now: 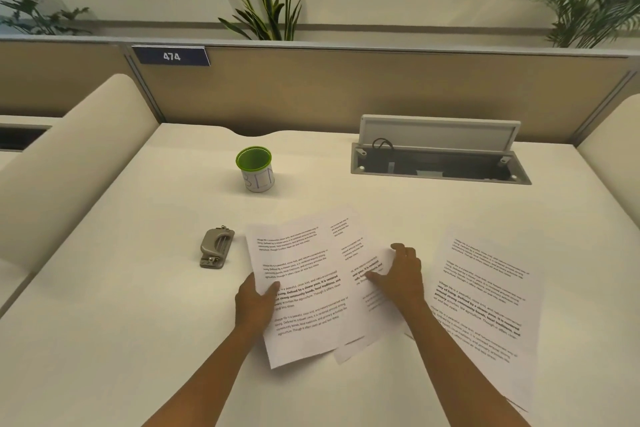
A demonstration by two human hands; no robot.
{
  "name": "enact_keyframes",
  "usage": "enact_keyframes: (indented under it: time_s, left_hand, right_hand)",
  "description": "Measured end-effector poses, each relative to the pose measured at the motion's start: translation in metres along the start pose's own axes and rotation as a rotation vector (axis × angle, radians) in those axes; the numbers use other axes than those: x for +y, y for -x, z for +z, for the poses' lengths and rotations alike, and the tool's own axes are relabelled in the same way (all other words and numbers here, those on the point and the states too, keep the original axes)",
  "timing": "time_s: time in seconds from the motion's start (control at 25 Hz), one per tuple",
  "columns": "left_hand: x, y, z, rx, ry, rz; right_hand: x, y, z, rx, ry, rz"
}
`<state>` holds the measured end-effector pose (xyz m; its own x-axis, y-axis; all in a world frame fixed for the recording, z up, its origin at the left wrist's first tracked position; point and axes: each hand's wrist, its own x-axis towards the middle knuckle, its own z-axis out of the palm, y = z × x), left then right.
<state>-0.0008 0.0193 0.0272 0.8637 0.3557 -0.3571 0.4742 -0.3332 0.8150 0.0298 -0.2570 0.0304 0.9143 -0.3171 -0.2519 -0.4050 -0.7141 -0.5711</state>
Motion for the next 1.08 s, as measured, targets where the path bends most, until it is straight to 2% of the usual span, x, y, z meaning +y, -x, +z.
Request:
enact_keyframes:
  time_s: [0.2,0.32,0.48,0.56,0.76,0.88,0.96,1.04,1.08]
  left_hand:
    - [0.001,0.008,0.01,-0.079,0.012,0.016]
    - [0.005,0.013,0.02,-0.052,0.011,0.013]
    - [0.007,0.021,0.032,0.011,-0.01,0.029]
    - [0.013,0.023,0.035,0.061,-0.093,0.022]
    - [0.019,0.018,0.037,0.082,-0.251,-0.002]
    - [0.015,0.017,0.04,0.076,-0.307,0.007]
    - [0.017,0.019,0.046,0.093,-0.456,0.021]
    - [0.026,0.022,0.054,0.063,-0.542,0.032]
    - [0.032,0.023,0.061,0.03,-0.512,0.024]
  right_hand:
    - [-0.005,0.005,0.007,-0.036,-0.164,0.041]
    - [-0.009,0.013,0.012,-0.046,-0.183,0.071]
    - [-0.02,0.029,0.024,-0.041,0.101,0.091]
    - [-0.022,0.033,0.026,-0.031,0.136,0.107]
    - [-0.012,0.025,0.019,-0.115,-0.246,0.11]
    - [0.005,0.026,0.015,-0.075,-0.326,-0.008]
    - [0.019,0.031,0.008,-0.064,-0.396,-0.077]
    - [0.033,0.037,-0.005,-0.04,-0.494,-0.091]
    - [0.041,0.04,-0.012,-0.012,-0.541,-0.069]
